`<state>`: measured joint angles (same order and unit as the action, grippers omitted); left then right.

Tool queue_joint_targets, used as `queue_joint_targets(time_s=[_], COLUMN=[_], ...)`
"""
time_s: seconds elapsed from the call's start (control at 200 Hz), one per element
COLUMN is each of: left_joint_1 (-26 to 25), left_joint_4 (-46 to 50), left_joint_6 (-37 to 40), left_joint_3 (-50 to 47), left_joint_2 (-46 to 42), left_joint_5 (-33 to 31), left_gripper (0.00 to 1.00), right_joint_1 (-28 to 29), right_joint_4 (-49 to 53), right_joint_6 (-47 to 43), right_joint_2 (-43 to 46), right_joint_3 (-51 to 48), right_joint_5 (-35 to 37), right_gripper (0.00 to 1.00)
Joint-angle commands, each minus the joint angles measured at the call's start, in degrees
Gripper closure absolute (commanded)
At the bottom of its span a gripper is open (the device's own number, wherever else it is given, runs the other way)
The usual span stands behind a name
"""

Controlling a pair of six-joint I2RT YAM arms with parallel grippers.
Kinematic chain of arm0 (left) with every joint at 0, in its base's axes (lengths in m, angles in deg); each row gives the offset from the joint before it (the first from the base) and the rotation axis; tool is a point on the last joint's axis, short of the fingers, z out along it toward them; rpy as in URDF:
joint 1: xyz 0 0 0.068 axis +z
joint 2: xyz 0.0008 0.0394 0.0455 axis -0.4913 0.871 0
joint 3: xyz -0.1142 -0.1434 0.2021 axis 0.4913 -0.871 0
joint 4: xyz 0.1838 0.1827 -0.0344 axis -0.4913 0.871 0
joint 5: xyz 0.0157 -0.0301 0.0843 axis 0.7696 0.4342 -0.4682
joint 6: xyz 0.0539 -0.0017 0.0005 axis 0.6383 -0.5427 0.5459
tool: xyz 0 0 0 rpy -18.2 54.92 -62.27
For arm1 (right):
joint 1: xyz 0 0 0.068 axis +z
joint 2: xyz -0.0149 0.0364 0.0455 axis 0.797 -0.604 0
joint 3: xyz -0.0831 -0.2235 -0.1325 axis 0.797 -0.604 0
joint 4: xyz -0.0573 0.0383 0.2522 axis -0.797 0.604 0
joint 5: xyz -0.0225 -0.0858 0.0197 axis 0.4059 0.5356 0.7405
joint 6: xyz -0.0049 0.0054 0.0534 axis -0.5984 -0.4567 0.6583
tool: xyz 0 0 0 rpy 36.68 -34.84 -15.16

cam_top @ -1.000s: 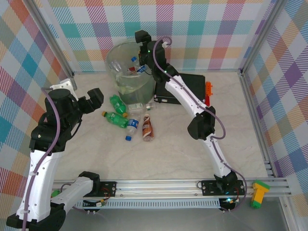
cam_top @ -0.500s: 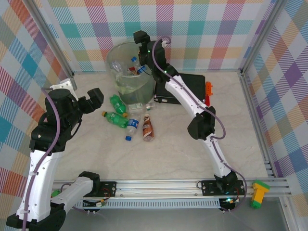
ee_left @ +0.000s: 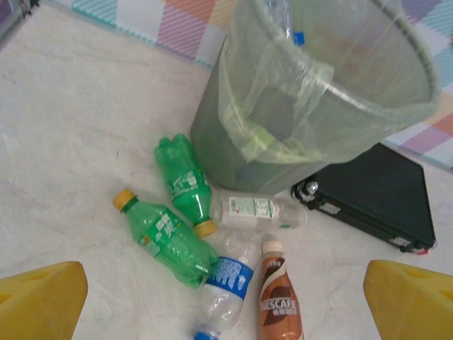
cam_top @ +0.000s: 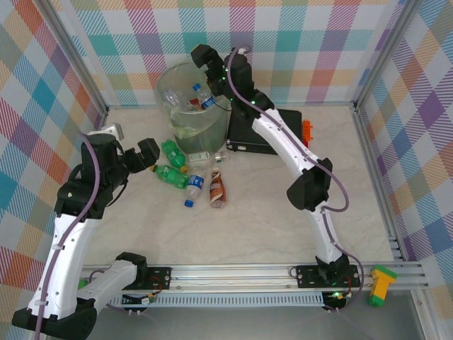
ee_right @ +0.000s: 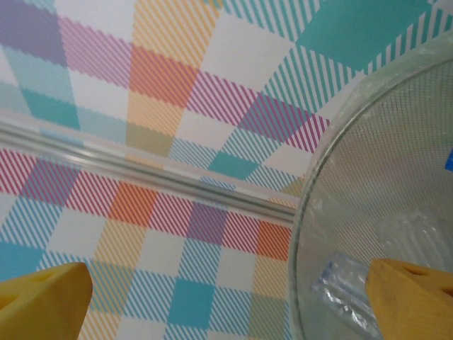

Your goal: Put the plastic bottles in the bin

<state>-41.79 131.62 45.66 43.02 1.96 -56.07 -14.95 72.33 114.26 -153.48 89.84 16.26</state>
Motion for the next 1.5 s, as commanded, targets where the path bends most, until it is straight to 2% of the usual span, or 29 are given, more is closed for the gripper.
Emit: queue_joint_targets(time_s=[0.0, 0.365, 0.505, 0.655, 0.845, 1.2, 1.435, 1.495], left_joint_1=[-0.47, -0.56, -0.56, -0.8, -1.61, -2.49, -2.66, -2.67], left_joint_4=[0.52, -2.57, -3.81, -4.51, -5.05, -3.74, -3.12, -3.21], left_joint_6=[-0.64, -1.34, -1.73, -1.7, -2.26, -1.41, -1.1, -0.99], left_joint_3=[-1.77, -9.0, -9.91, -9.95, -9.72, -8.2, -7.92, -7.92], left_joint_2=[-0.48, -0.61, -0.67, -0.85, -0.79, -1.56, -1.92, -1.83], left_joint_5=[2.81, 11.0, 13.31, 14.7, 16.18, 16.14, 15.4, 15.31], left_gripper=[0.0, 0.0, 0.0, 0.0, 0.01, 0.01, 0.0, 0.0], right_joint_1=[1.13, 3.01, 4.23, 6.1, 7.98, 10.9, 11.15, 11.23], right_joint_4=[4.26, 16.19, 22.72, 24.96, 29.87, 33.03, 32.68, 32.67], right_joint_6=[-8.7, -17.75, -17.91, -19.14, -20.22, -21.15, -20.83, -21.27], right_joint_2=[6.28, 20.63, 22.99, 24.16, 20.24, 10.19, 6.75, 5.83], right_joint_3=[-5.74, -30.13, -37.68, -44.77, -46.14, -44.66, -45.45, -45.22], right_joint_5=[-2.31, -2.88, -1.75, -0.95, -1.19, -5.24, -6.2, -6.51], right_gripper=[0.01, 0.01, 0.01, 0.01, 0.0, 0.07, 0.1, 0.14])
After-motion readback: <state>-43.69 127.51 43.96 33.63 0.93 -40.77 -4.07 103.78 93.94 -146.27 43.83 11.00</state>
